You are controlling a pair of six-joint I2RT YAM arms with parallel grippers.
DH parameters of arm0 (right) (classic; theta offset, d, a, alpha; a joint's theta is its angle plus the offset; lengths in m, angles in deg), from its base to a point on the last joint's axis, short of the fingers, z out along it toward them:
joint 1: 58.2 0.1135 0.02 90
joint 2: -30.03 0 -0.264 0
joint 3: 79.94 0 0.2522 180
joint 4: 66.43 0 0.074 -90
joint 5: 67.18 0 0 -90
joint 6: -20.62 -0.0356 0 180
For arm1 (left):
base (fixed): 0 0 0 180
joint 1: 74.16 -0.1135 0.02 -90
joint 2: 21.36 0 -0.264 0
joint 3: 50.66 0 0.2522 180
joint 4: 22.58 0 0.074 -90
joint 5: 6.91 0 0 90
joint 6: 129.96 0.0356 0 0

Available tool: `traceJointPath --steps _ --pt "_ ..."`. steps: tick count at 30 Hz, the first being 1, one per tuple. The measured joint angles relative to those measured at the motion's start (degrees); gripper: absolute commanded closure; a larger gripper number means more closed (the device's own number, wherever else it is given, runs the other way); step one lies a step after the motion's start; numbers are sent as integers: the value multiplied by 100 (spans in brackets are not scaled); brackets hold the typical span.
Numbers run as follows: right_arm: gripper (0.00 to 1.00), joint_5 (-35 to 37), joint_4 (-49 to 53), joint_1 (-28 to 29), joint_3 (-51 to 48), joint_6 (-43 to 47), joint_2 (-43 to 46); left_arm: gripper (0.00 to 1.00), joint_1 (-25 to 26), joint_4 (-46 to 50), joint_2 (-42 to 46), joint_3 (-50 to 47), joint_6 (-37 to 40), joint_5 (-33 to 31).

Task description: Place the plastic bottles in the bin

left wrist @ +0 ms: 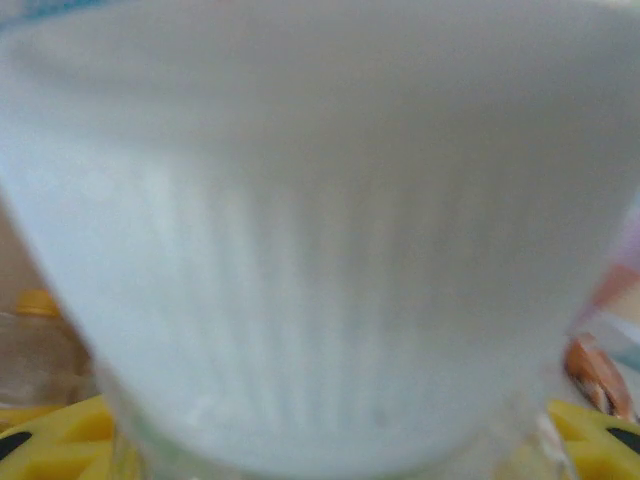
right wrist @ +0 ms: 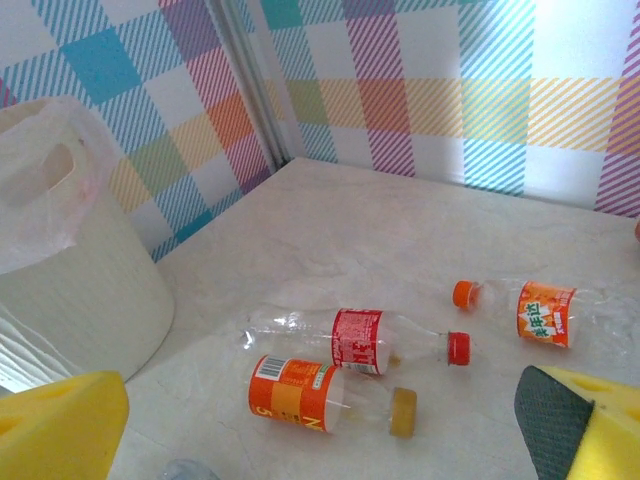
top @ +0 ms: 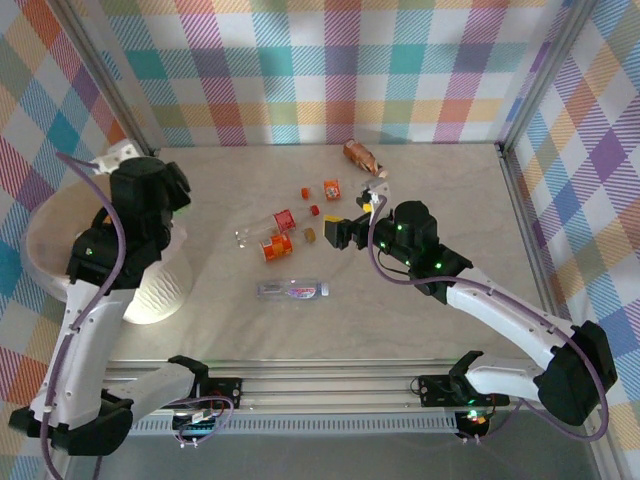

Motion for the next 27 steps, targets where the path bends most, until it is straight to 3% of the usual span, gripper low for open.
traceJointPath --steps 11,23,27 --pt "0 297 2 0 -11 -37 2 49 -1971 7 -76 466 330 450" --pt "0 -55 48 0 -9 223 2 48 -4782 -101 -756 350 157 1915" --pt "0 -127 46 0 0 271 2 46 -5237 -247 -879 111 -243 2463"
